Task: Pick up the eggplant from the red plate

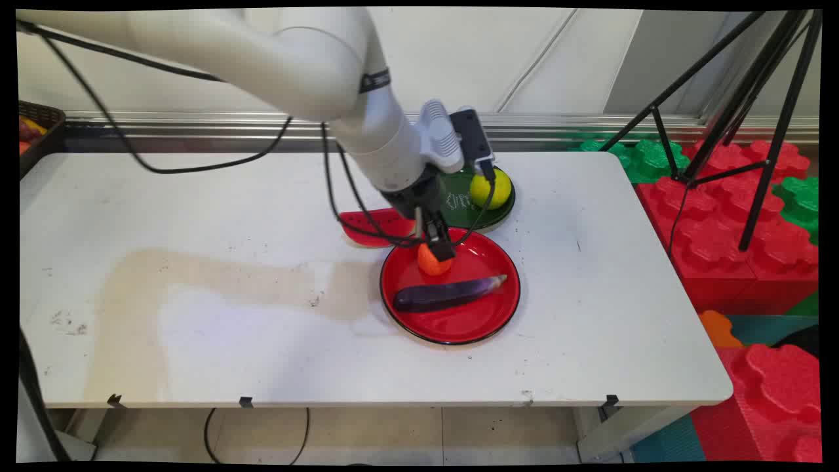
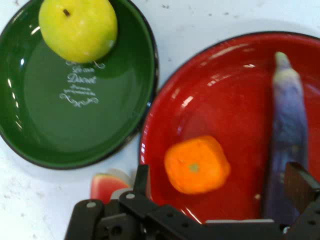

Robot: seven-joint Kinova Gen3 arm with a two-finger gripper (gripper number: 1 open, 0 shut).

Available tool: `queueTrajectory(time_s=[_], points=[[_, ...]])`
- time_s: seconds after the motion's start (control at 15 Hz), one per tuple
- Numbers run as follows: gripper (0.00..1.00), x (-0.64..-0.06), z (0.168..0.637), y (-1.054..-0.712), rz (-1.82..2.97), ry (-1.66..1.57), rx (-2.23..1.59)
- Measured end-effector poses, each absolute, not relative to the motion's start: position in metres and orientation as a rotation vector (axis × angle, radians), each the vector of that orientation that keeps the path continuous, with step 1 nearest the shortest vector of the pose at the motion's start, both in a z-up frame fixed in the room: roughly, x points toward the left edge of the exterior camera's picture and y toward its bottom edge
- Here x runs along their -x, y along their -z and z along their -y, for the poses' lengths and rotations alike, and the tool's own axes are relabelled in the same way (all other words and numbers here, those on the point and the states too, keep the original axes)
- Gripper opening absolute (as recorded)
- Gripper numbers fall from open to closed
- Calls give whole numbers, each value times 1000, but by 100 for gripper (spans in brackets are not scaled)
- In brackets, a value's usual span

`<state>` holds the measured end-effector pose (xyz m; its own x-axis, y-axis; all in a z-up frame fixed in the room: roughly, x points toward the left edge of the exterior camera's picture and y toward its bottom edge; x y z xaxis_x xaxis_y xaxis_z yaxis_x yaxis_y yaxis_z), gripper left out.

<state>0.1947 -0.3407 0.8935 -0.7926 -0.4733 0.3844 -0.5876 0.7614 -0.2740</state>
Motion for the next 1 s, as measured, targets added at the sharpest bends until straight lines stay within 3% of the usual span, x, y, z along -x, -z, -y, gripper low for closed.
queueTrajectory(time_s=[0.53, 1.0], points=[[100, -188, 278, -898, 2686, -508, -821], [100, -179, 285, -878, 2764, -466, -791]])
